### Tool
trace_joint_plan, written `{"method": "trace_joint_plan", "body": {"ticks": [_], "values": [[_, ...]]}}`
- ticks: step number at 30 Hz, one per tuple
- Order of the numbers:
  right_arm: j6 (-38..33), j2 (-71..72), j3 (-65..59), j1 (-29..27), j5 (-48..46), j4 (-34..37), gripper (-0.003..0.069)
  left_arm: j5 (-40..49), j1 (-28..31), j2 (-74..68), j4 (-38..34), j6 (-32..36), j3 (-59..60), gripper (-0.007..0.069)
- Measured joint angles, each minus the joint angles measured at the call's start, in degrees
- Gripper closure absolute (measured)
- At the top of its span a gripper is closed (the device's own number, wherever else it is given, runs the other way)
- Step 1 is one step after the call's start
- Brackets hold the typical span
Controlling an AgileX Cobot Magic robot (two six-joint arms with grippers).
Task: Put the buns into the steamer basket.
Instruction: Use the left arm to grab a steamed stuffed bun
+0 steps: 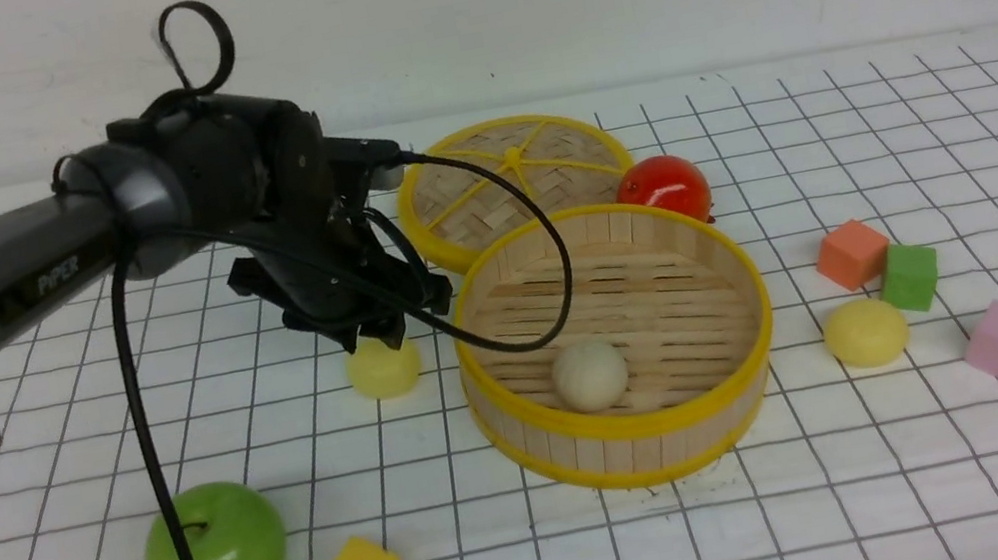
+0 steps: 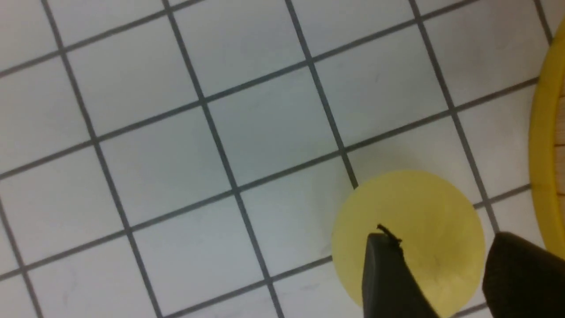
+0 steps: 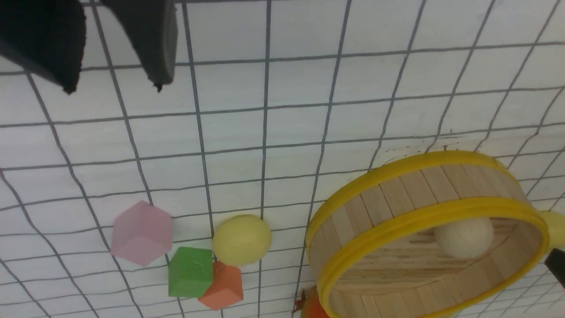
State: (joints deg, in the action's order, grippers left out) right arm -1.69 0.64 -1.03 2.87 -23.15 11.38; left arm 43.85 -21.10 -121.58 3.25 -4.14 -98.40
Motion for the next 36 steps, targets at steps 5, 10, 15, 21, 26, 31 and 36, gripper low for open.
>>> {"method": "trace_joint_plan", "body": {"ticks": [5,10,15,21,26,31,36], "values": [[0.0,0.0,0.0,0.0,0.0,0.0,0.0419,-1.1,0.0,-1.1,0.0,0.0,0.0,0.0320],[0.0,0.0,0.0,0.0,0.0,0.0,0.0419,-1.5,0.0,-1.1,0.0,0.0,0.0,0.0320],[0.0,0.0,0.0,0.0,0.0,0.0,0.0419,-2.7,0.0,-1.1,0.5,0.0,0.0,0.0320],[0.0,0.0,0.0,0.0,0.0,0.0,0.0419,-2.7,0.0,-1.7,0.5,0.0,0.0,0.0320],[0.0,0.0,0.0,0.0,0.0,0.0,0.0419,-2.5,0.0,-2.1,0.6,0.0,0.0,0.0332],[0.0,0.0,0.0,0.0,0.0,0.0,0.0419,-2.1,0.0,-2.1,0.6,0.0,0.0,0.0452],[0.0,0.0,0.0,0.0,0.0,0.0,0.0419,-2.1,0.0,-2.0,1.1,0.0,0.0,0.0582]]}}
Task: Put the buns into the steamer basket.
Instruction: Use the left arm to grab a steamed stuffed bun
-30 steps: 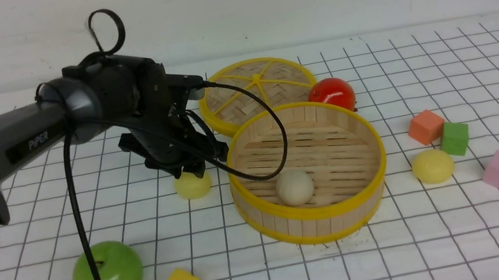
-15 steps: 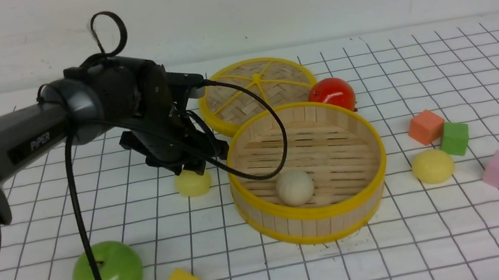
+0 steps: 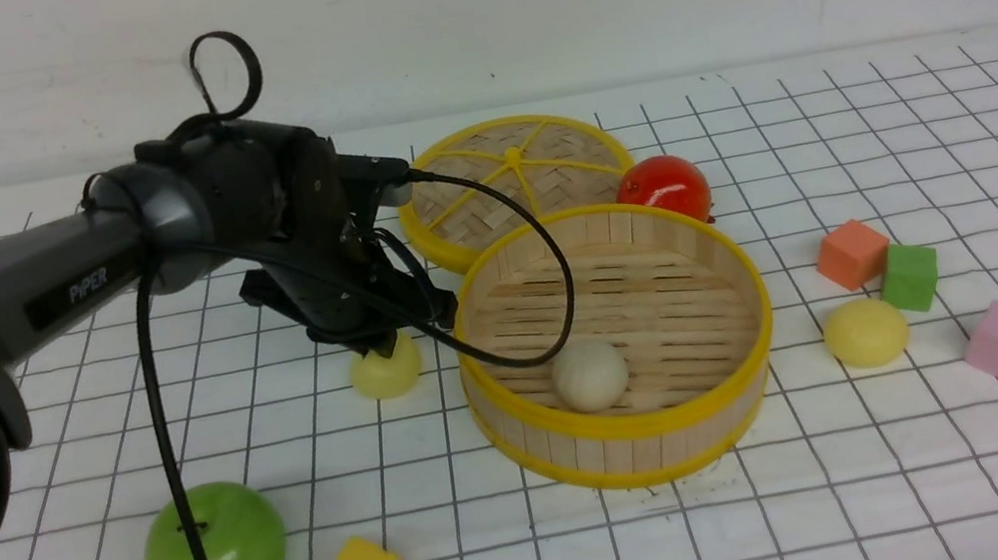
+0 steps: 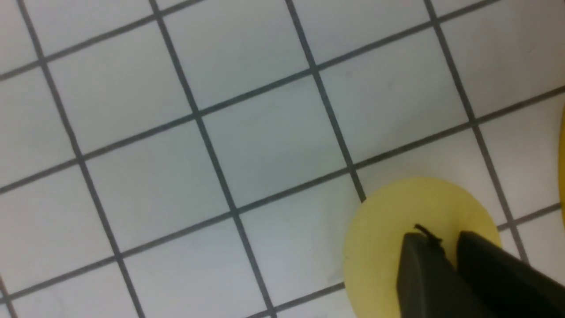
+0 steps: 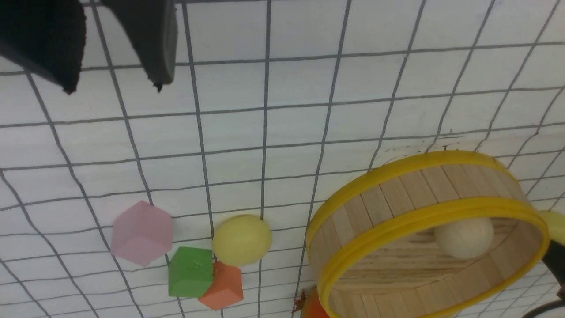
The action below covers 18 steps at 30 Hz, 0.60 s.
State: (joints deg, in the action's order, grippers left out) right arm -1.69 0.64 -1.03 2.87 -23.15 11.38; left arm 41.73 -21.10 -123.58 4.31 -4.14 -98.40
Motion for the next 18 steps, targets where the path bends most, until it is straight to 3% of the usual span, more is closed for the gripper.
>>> {"method": "trace_joint_plan", "body": {"ticks": [4,13,18], "values": [[0.0,0.0,0.0,0.0,0.0,0.0,0.0419,0.0,0.0,0.0,0.8,0.0,0.0,0.0638],[0.0,0.0,0.0,0.0,0.0,0.0,0.0419,2.5,-0.3,1.6,1.0,0.0,-0.1,0.0638],[0.0,0.0,0.0,0.0,0.0,0.0,0.0419,3.6,-2.8,9.4,-0.5,0.9,-1.0,0.0638]]}}
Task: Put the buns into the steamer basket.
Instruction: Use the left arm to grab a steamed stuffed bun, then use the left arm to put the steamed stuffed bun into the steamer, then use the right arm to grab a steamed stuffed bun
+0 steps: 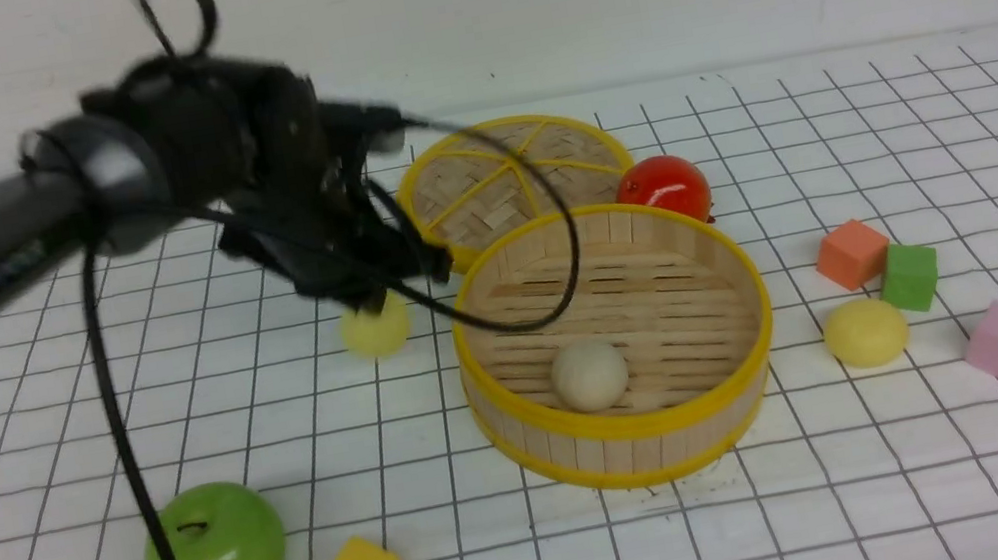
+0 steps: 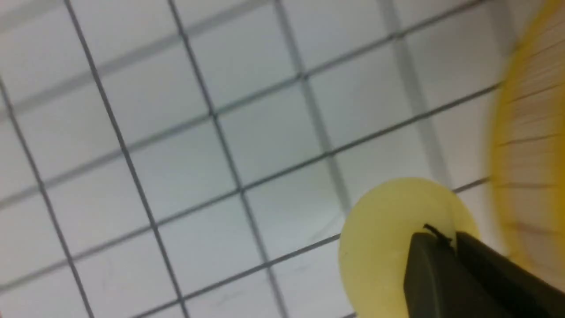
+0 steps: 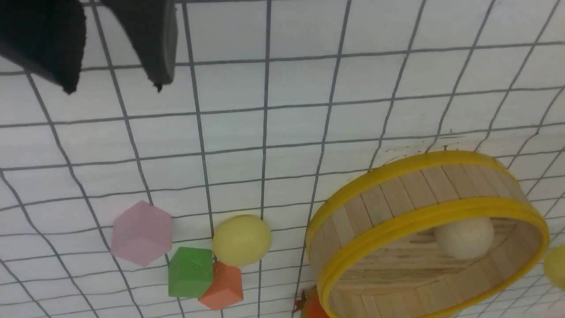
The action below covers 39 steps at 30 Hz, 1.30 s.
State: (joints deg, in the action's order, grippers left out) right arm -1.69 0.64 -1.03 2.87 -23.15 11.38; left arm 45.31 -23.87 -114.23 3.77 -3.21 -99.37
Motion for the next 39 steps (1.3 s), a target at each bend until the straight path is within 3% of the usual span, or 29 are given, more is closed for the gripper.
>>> {"method": "trace_joint_plan", "body": {"ticks": [7,16,19,23,24,25,28,31,32,33,35,36,37,39], "values": [[0.0,0.0,0.0,0.0,0.0,0.0,0.0419,-5.6,-6.3,2.8,-6.9,4.2,-3.9,0.0638],[0.0,0.0,0.0,0.0,0.0,0.0,0.0419,-11.9,-6.3,-8.2,-5.9,4.5,-4.0,0.0613],[0.0,0.0,0.0,0.0,0.0,0.0,0.0419,-12.2,-6.3,-10.3,-5.1,4.5,-4.0,0.0535],[0.0,0.0,0.0,0.0,0.0,0.0,0.0419,-12.0,-6.3,-10.0,-4.9,4.4,-4.0,0.0351],[0.0,0.0,0.0,0.0,0.0,0.0,0.0419,-11.9,-6.3,-9.9,-4.9,4.3,-4.0,0.0340],[0.0,0.0,0.0,0.0,0.0,0.0,0.0419,-10.5,-6.3,-8.9,-4.9,3.8,-4.0,0.0260],[0.0,0.0,0.0,0.0,0.0,0.0,0.0419,-6.9,-6.3,-5.7,-4.9,1.4,-3.9,0.0174],[0.0,0.0,0.0,0.0,0.0,0.0,0.0419,-2.9,-6.3,0.6,-4.8,-1.9,-3.9,0.0209],[0.0,0.0,0.0,0.0,0.0,0.0,0.0419,-1.4,-6.3,2.8,-4.8,-2.7,-3.8,0.0258],[0.0,0.0,0.0,0.0,0.0,0.0,0.0419,0.0,-6.3,7.1,-4.8,-3.6,-3.0,0.0355],[0.0,0.0,0.0,0.0,0.0,0.0,0.0419,0.6,-6.3,12.0,-4.8,-4.0,-1.5,0.0452],[0.0,0.0,0.0,0.0,0.0,0.0,0.0419,0.6,-6.3,16.4,-4.9,-3.9,1.2,0.0563],[0.0,0.0,0.0,0.0,0.0,0.0,0.0419,0.0,-6.3,20.2,-5.1,-3.9,3.8,0.0614],[0.0,0.0,0.0,0.0,0.0,0.0,0.0419,-2.5,-6.3,29.0,-6.1,-3.7,11.4,0.0638]]}}
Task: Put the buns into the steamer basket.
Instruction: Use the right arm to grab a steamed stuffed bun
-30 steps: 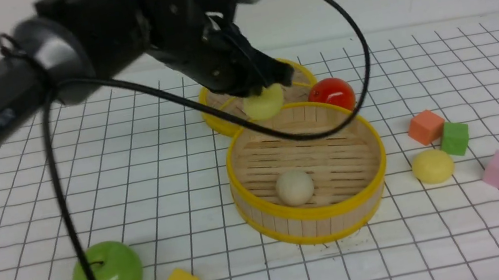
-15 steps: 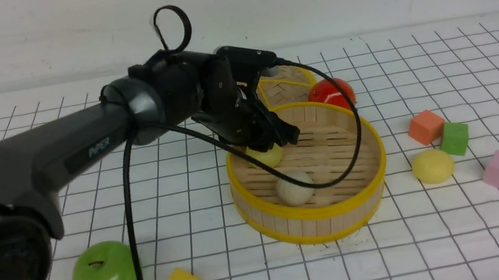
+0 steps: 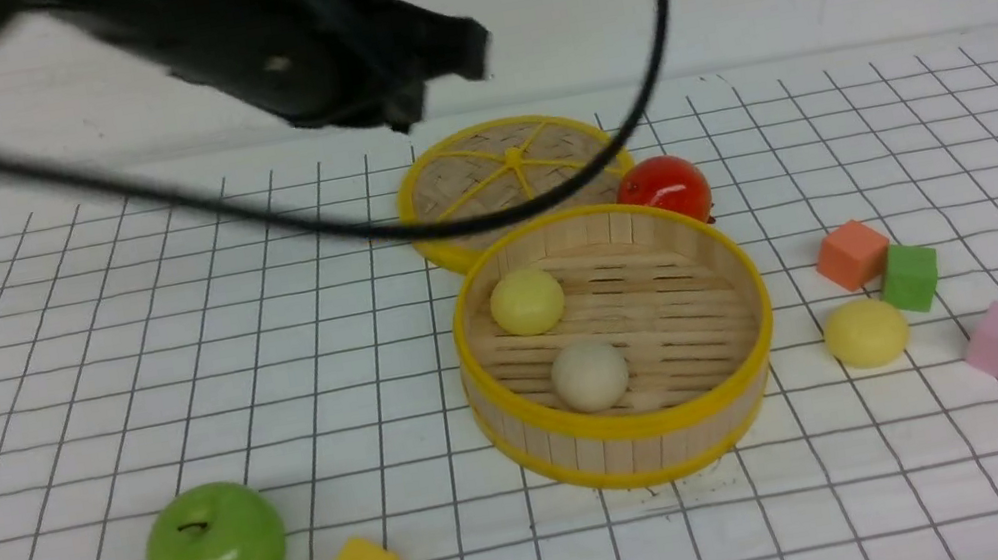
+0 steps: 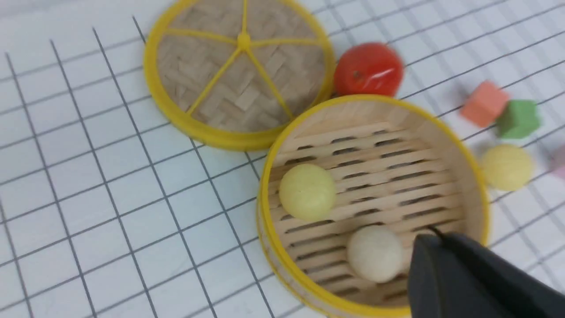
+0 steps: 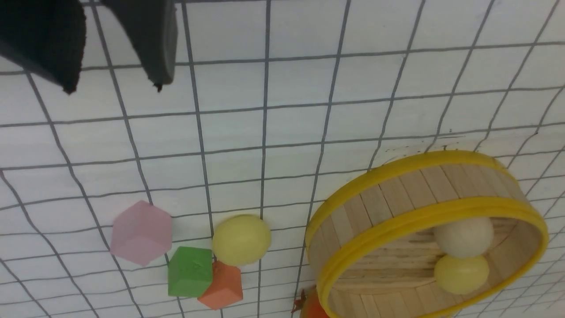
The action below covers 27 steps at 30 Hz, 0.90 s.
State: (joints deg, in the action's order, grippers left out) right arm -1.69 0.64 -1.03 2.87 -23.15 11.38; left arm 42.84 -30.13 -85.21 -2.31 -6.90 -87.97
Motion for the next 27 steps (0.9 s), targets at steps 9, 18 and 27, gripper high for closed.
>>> {"method": "trace_joint_plan", "body": {"ticks": [9,18,27], "values": [[0.0,0.0,0.0,0.0,0.0,0.0,0.0419,-21.5,0.0,32.5,-4.4,2.0,39.8,0.0638],[0.0,0.0,-0.4,0.0,2.7,6.5,0.0419,-39.5,0.0,56.5,-7.5,2.1,70.9,0.0638],[-0.1,0.0,-0.4,0.0,16.5,38.3,0.0421,-43.4,0.0,64.0,-7.8,2.3,77.4,0.0638]]}}
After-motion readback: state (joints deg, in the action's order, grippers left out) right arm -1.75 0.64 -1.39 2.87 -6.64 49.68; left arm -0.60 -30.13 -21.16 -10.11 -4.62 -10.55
